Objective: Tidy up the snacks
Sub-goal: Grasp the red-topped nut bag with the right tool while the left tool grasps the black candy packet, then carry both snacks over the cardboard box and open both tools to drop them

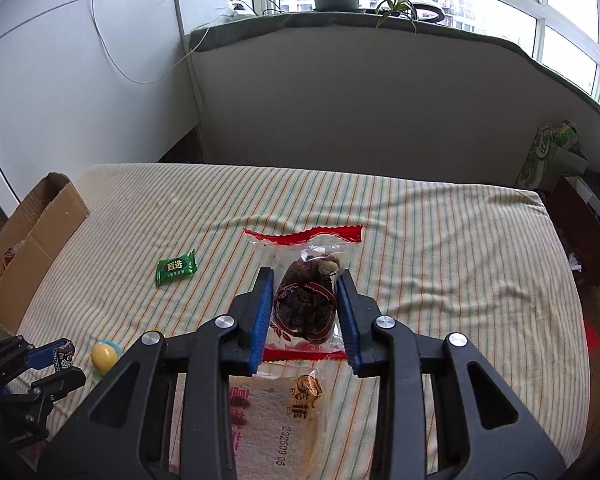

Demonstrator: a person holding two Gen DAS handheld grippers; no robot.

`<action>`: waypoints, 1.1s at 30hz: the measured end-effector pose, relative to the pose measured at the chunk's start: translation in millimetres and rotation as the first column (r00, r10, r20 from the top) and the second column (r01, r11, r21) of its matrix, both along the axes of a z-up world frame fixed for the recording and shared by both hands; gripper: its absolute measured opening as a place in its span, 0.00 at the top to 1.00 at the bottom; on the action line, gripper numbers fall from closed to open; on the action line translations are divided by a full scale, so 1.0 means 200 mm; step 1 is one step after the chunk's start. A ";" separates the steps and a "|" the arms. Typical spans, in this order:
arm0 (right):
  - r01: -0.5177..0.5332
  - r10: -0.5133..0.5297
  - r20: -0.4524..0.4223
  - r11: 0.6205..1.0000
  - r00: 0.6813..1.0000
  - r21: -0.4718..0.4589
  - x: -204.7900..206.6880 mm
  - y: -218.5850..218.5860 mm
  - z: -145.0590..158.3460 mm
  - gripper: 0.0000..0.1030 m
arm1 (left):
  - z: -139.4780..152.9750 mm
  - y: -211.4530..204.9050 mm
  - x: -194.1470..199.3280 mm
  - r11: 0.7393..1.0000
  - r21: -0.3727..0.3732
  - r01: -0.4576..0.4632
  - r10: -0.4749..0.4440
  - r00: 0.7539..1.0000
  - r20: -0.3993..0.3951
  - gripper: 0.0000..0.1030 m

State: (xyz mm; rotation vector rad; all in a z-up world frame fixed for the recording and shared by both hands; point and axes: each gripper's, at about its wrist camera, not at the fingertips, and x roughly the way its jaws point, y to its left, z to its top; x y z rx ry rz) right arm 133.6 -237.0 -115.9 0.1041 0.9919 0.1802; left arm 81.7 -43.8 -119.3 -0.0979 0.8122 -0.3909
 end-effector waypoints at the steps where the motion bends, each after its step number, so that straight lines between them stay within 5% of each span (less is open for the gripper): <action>1: 0.005 -0.006 0.009 1.000 1.000 0.003 -0.01 -0.01 0.01 0.69 | 0.01 0.00 -0.01 1.000 -0.002 0.000 0.000 1.000 0.003 0.69; 8: 0.085 -0.086 0.073 0.996 0.994 0.021 -0.04 -0.07 0.10 0.69 | 0.04 0.03 -0.03 1.000 -0.020 0.000 0.001 1.000 0.023 0.69; 22: 0.081 -0.073 0.284 0.997 0.956 -0.017 -0.30 0.06 0.73 0.69 | 0.52 0.13 -0.18 0.998 -0.068 0.010 0.009 0.960 0.279 0.69; 33: -0.036 0.041 0.272 0.999 0.961 -0.025 -0.31 0.46 0.79 0.69 | 0.55 0.42 -0.31 0.990 -0.131 -0.061 0.100 0.941 0.322 0.69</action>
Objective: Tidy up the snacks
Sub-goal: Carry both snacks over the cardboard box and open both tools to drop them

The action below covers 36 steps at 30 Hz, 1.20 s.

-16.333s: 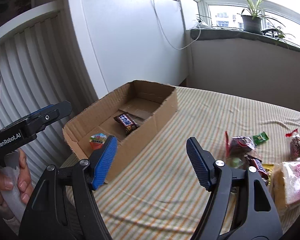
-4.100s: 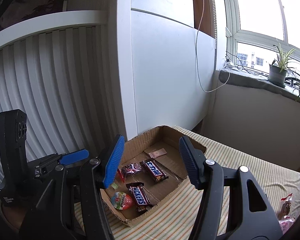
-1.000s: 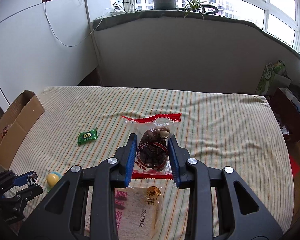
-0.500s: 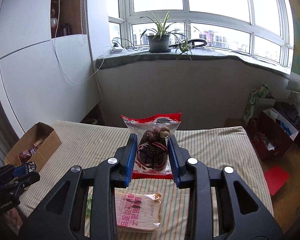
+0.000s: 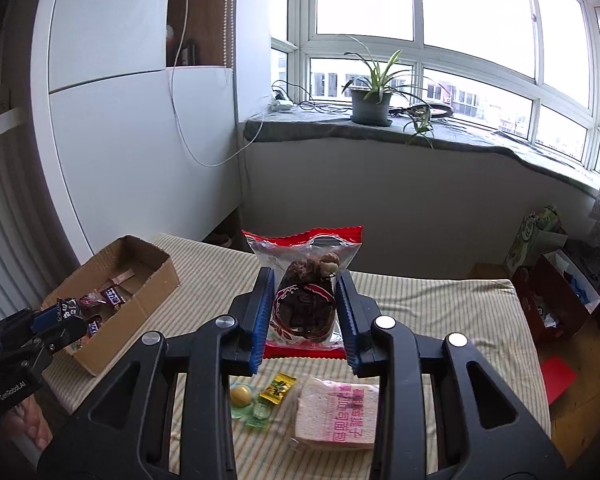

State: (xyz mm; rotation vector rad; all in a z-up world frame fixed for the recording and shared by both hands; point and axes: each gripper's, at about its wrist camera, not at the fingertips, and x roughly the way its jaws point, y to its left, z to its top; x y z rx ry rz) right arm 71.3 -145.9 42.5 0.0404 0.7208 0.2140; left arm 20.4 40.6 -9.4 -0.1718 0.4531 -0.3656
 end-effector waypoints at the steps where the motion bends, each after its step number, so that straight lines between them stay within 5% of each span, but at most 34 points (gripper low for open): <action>1: -0.020 0.020 -0.003 1.000 1.000 0.001 0.01 0.06 0.00 0.69 | 0.00 0.05 -0.01 1.000 -0.006 -0.018 0.018 1.000 0.002 0.69; 8: -0.185 0.186 -0.020 0.982 0.982 0.035 0.10 0.56 -0.05 0.69 | -0.05 0.41 -0.05 0.985 -0.044 -0.164 0.164 0.986 -0.009 0.69; 16: -0.368 0.371 -0.011 0.925 0.929 0.089 0.13 1.07 -0.06 0.69 | -0.12 0.78 -0.07 0.937 -0.057 -0.344 0.342 0.939 -0.041 0.69; 36: -0.456 0.464 -0.058 0.883 0.884 0.113 0.28 1.34 -0.22 0.66 | -0.24 0.92 0.05 0.929 -0.057 -0.366 0.359 0.927 -0.110 0.68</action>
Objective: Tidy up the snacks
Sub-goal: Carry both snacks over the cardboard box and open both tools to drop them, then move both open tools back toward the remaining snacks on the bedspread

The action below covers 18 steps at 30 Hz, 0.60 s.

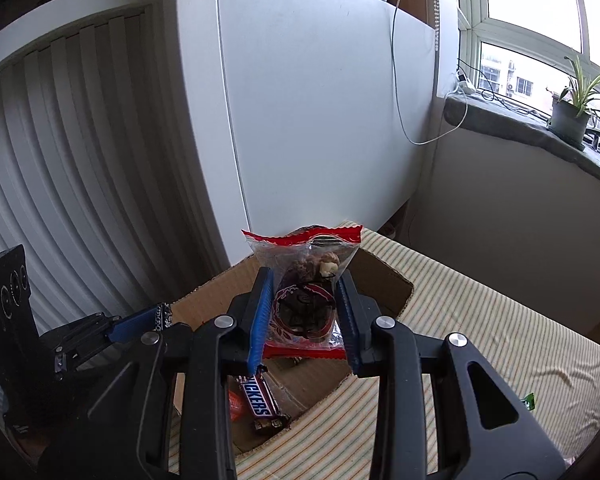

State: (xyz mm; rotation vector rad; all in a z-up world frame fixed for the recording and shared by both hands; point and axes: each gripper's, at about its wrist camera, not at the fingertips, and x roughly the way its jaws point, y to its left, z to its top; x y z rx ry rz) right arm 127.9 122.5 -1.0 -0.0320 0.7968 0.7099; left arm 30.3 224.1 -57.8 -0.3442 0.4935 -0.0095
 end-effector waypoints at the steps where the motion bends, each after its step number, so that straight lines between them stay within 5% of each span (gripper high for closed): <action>1: -0.013 0.013 -0.016 1.000 1.000 -0.008 0.02 0.03 -0.03 0.56 | -0.02 0.00 0.01 1.000 -0.002 0.002 -0.002 1.000 -0.011 0.68; 3: -0.010 0.009 -0.021 1.000 1.000 -0.011 0.04 0.05 -0.07 0.41 | -0.05 0.01 0.04 1.000 0.010 -0.009 0.009 0.999 -0.039 0.38; 5: -0.007 0.007 -0.025 1.000 1.000 0.001 0.04 0.04 -0.08 0.38 | -0.07 0.02 0.04 0.999 0.020 -0.041 0.042 0.998 -0.036 0.25; 18: 0.006 -0.006 0.015 1.000 1.000 0.004 -0.03 -0.01 0.01 0.38 | 0.00 0.03 -0.03 0.998 0.021 -0.060 0.060 0.998 -0.011 0.25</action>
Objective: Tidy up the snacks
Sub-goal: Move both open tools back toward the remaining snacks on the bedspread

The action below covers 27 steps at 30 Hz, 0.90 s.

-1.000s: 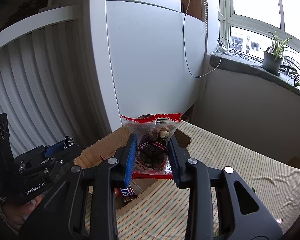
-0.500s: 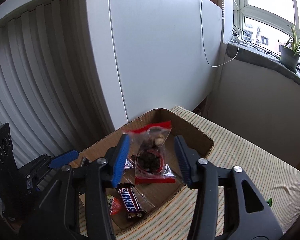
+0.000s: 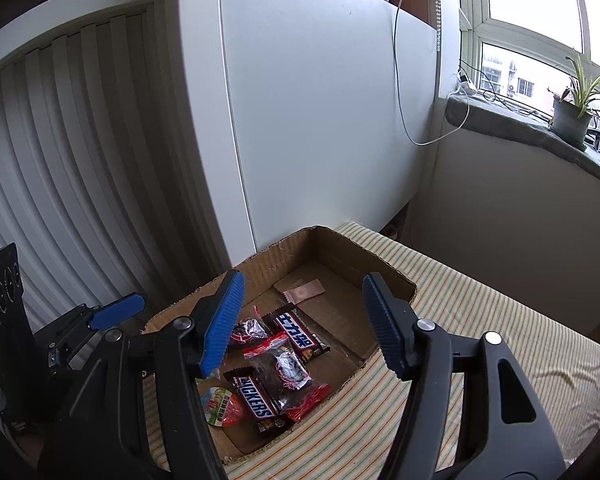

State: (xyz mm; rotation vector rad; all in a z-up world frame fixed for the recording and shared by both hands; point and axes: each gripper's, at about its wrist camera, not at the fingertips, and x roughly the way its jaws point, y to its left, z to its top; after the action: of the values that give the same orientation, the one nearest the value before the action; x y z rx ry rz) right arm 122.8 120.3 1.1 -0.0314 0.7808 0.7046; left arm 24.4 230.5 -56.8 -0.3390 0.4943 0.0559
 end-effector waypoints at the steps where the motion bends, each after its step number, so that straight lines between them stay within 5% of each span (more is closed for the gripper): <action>1: 0.000 0.000 0.003 1.000 1.000 0.002 -0.01 0.00 0.01 0.38 | 0.01 0.00 -0.01 1.000 0.002 -0.001 0.001 1.000 0.003 0.25; 15: 0.057 -0.056 -0.013 0.997 0.998 0.042 -0.06 -0.21 0.00 0.37 | 0.09 -0.15 -0.03 0.998 0.060 0.025 -0.026 1.000 0.016 0.25; 27: 0.243 -0.241 -0.039 0.965 0.970 0.102 -0.10 -0.87 -0.05 0.37 | 0.19 -0.59 0.04 0.974 0.163 0.155 -0.159 0.987 0.013 0.25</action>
State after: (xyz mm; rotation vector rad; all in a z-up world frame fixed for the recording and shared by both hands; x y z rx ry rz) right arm 103.2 -52.8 -9.4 0.1677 0.7565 0.5134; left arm 32.0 111.9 -19.3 -0.1410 0.4857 -0.0622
